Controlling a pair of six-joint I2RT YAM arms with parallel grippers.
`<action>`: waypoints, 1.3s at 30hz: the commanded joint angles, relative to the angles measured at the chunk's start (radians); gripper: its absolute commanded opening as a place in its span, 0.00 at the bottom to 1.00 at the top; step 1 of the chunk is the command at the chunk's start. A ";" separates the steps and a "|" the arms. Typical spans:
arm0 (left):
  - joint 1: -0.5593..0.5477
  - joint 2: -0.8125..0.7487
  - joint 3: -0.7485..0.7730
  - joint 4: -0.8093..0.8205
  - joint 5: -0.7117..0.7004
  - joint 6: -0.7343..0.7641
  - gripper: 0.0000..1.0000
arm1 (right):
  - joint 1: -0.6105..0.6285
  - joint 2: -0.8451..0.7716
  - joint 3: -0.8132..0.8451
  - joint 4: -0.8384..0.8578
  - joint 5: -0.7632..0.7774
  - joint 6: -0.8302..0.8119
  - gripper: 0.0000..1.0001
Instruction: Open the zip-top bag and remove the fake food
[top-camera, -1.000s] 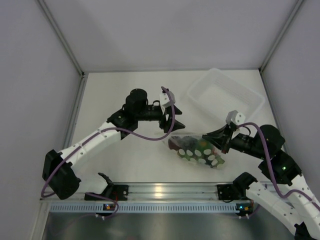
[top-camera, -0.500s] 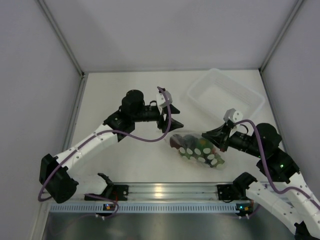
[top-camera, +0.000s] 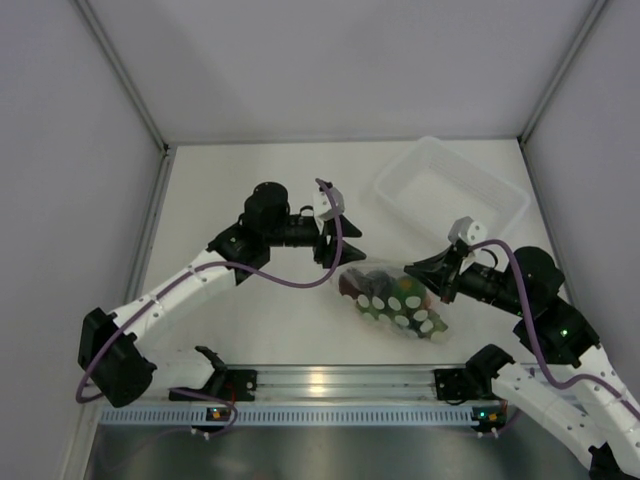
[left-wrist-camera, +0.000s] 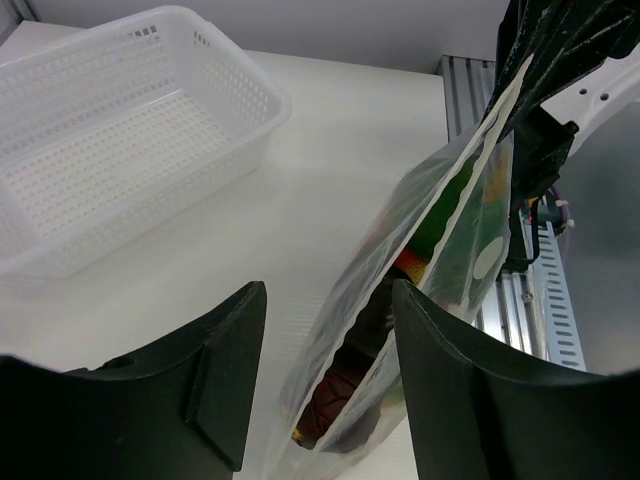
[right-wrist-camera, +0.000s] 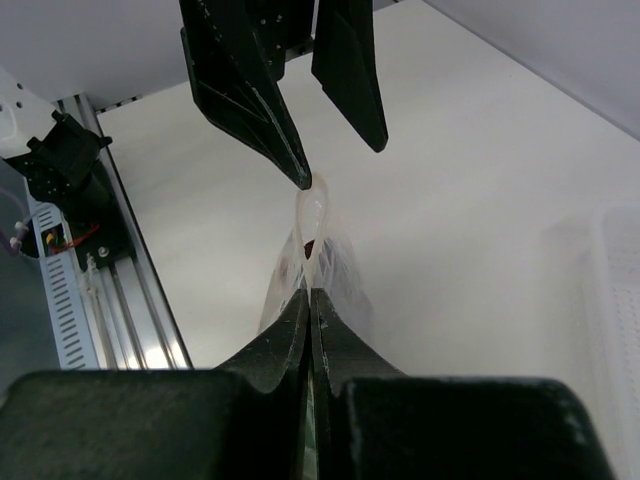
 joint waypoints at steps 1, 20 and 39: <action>0.003 0.014 -0.008 0.062 0.047 0.018 0.58 | 0.014 -0.017 0.015 0.129 -0.014 0.002 0.00; 0.003 0.084 -0.021 0.060 0.187 0.016 0.55 | 0.014 -0.012 0.000 0.161 -0.001 0.012 0.00; 0.002 -0.021 0.083 -0.115 -0.672 -0.214 0.00 | 0.014 0.166 0.015 0.279 0.270 0.205 0.05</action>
